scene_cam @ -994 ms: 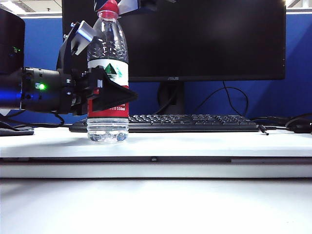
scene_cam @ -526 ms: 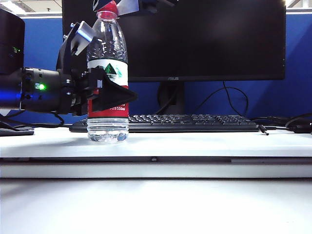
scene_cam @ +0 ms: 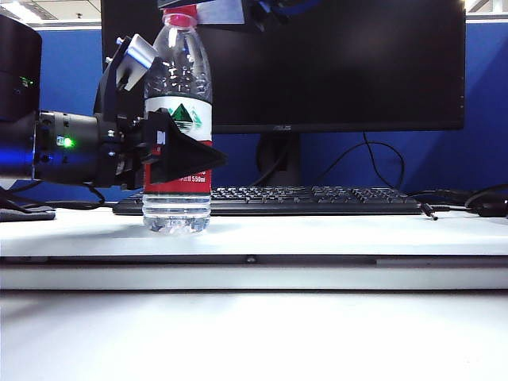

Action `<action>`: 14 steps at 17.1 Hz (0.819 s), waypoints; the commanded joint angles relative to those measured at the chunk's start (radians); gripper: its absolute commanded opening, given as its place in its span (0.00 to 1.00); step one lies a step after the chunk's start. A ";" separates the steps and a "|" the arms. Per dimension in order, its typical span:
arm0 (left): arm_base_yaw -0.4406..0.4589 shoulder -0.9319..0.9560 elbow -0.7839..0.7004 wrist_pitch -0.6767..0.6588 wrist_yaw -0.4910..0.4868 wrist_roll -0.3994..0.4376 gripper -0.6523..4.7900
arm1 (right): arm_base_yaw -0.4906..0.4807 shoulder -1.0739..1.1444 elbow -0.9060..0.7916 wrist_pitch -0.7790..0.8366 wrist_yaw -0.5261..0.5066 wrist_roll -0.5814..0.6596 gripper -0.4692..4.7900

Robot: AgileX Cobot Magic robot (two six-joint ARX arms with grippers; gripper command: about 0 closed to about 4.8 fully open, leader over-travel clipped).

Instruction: Unscrew the cap from the plastic bottle on the table.

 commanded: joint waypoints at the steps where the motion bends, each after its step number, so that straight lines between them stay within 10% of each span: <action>1: -0.001 0.006 -0.003 -0.046 -0.001 -0.008 0.72 | -0.023 0.004 -0.004 -0.051 -0.173 -0.019 0.36; 11: -0.001 0.006 -0.003 -0.046 -0.002 -0.008 0.72 | -0.097 0.021 -0.003 -0.028 -0.425 -0.084 0.36; 14: -0.001 0.006 -0.003 -0.046 -0.003 -0.008 0.72 | -0.093 0.025 -0.003 0.006 -0.380 -0.079 0.54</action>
